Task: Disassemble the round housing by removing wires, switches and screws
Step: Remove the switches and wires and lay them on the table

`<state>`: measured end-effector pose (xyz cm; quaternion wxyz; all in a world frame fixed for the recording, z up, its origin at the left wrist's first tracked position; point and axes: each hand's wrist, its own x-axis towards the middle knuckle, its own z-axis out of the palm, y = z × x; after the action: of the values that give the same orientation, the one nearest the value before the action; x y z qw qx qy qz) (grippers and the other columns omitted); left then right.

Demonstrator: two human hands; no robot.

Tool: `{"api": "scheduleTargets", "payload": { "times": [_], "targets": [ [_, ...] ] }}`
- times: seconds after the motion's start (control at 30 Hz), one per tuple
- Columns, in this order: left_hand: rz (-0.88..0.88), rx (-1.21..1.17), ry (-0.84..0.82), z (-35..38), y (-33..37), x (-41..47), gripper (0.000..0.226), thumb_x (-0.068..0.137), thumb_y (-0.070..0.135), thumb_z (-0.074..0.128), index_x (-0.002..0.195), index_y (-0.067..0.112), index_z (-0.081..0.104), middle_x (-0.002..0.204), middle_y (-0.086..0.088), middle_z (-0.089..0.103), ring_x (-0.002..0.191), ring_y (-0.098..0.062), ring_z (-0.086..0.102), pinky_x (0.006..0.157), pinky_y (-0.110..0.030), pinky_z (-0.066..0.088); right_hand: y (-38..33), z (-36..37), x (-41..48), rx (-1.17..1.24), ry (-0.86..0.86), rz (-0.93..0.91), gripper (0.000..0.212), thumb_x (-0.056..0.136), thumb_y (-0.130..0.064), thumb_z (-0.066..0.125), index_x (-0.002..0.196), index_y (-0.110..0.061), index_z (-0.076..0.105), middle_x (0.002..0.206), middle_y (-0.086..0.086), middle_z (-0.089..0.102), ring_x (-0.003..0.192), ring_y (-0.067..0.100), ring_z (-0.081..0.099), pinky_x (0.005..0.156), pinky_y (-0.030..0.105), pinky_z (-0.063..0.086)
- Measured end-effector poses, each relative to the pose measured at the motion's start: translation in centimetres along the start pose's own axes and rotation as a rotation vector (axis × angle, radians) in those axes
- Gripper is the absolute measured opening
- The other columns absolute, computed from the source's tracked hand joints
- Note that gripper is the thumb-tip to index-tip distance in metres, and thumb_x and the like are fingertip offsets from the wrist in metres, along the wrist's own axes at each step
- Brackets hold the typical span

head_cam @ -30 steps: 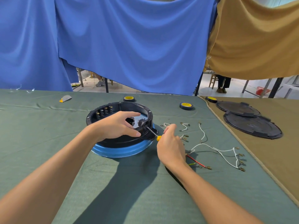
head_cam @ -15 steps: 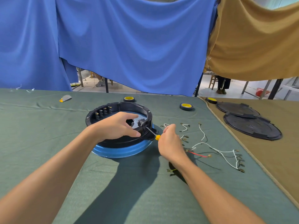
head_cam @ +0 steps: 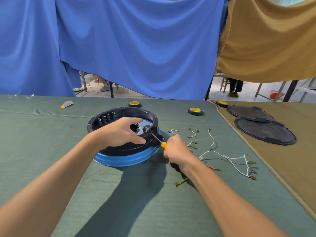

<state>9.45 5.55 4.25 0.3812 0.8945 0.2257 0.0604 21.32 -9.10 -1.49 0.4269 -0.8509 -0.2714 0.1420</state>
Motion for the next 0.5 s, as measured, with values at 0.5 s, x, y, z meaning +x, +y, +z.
{"api": "scheduleTargets", "payload": {
  "times": [0.5],
  "targets": [
    [-0.006, -0.012, -0.013, 0.0, 0.0, -0.2, 0.077, 0.083, 0.028, 0.076, 0.149, 0.031, 0.036, 0.103, 0.010, 0.074, 0.107, -0.007, 0.062, 0.098, -0.028, 0.035, 0.6, 0.7, -2.3, -0.030, 0.085, -0.100, 0.012, 0.090, -0.005, 0.032, 0.093, -0.015, 0.039, 0.081, 0.001, 0.047, 0.082, 0.028, 0.047, 0.068, 0.035, 0.036]
  ]
}}
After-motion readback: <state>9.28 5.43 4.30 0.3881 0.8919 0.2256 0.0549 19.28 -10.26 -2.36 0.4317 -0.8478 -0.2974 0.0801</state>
